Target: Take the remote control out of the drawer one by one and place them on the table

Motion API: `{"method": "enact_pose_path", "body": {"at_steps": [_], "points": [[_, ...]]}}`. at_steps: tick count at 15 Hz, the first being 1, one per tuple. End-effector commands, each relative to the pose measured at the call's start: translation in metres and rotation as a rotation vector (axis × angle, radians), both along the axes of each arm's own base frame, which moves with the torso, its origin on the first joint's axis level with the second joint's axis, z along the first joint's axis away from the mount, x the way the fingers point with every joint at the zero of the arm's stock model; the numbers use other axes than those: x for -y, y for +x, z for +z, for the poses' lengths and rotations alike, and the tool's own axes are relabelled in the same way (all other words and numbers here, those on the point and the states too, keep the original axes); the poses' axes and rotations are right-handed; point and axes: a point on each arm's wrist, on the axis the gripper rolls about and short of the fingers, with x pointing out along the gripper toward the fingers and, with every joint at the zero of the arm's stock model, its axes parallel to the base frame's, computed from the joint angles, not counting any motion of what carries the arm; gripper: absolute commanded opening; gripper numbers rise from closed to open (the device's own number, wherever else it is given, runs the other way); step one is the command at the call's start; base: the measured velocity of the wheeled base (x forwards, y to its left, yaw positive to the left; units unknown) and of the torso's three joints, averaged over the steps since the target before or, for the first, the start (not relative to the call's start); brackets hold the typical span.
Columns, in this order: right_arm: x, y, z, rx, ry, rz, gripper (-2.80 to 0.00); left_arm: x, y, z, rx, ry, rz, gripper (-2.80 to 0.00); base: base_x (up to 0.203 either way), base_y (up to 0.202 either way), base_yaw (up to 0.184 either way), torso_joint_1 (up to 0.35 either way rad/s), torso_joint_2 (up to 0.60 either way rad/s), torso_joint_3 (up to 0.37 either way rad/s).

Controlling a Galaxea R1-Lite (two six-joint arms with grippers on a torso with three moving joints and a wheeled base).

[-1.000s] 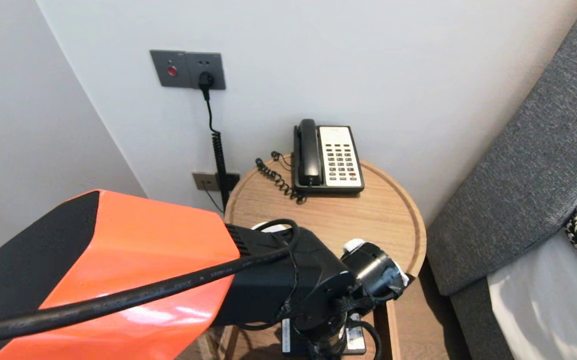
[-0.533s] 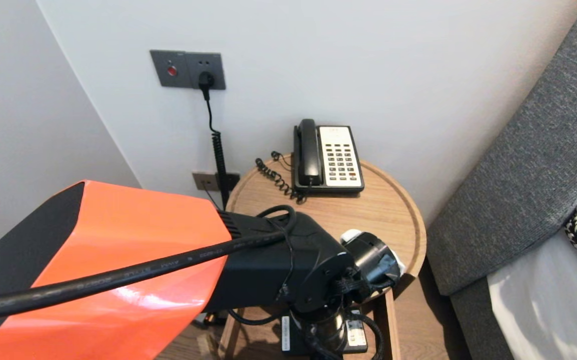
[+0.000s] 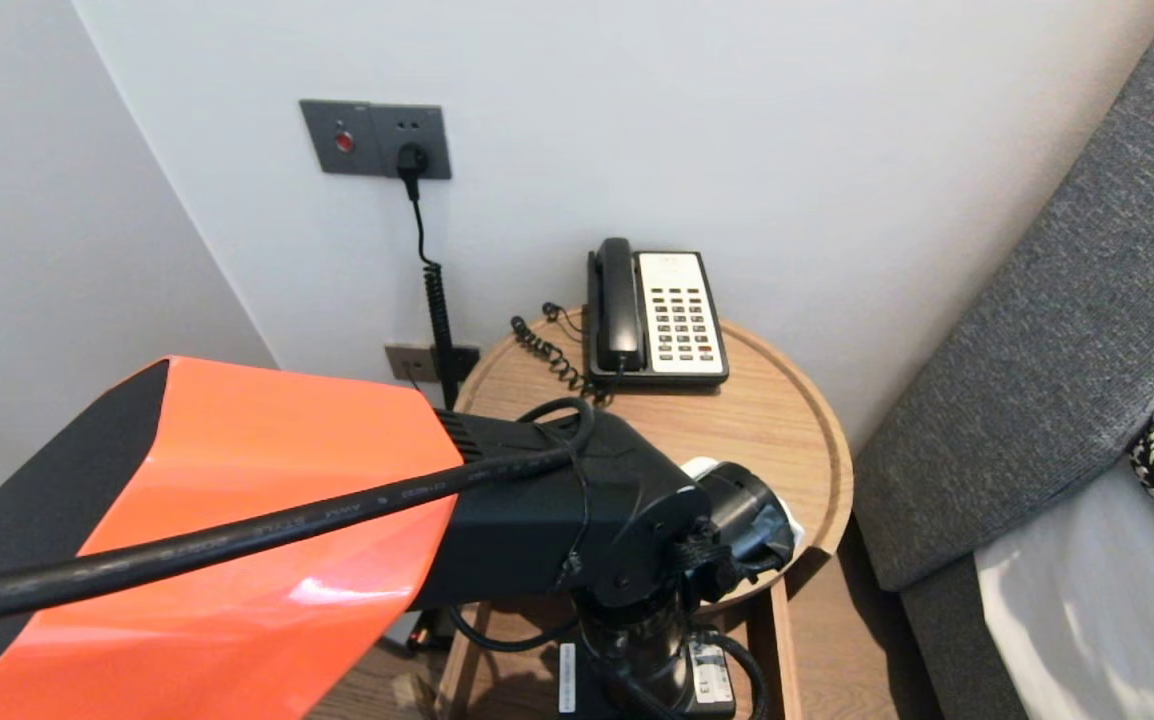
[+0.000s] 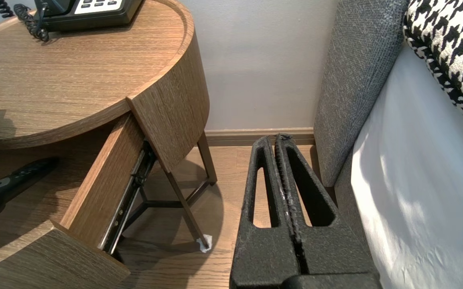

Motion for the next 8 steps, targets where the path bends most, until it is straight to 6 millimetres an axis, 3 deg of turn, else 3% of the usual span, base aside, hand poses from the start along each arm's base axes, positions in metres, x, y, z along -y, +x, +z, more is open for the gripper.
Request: {"method": "enact_pose_path", "body": {"at_steps": [1,8], "points": [[0.0,0.002,-0.007,-0.026,0.0,0.0,-2.8,0.0,-0.001,0.002,0.0,-0.001,0.004,-2.8,0.0,0.0,0.0,0.0,0.0,0.0],[0.0,0.002,-0.007,-0.026,0.0,0.0,-2.8,-0.001,-0.007,0.016,0.015,-0.006,-0.016,-2.8,0.0,0.0,0.0,0.0,0.0,0.0]]}}
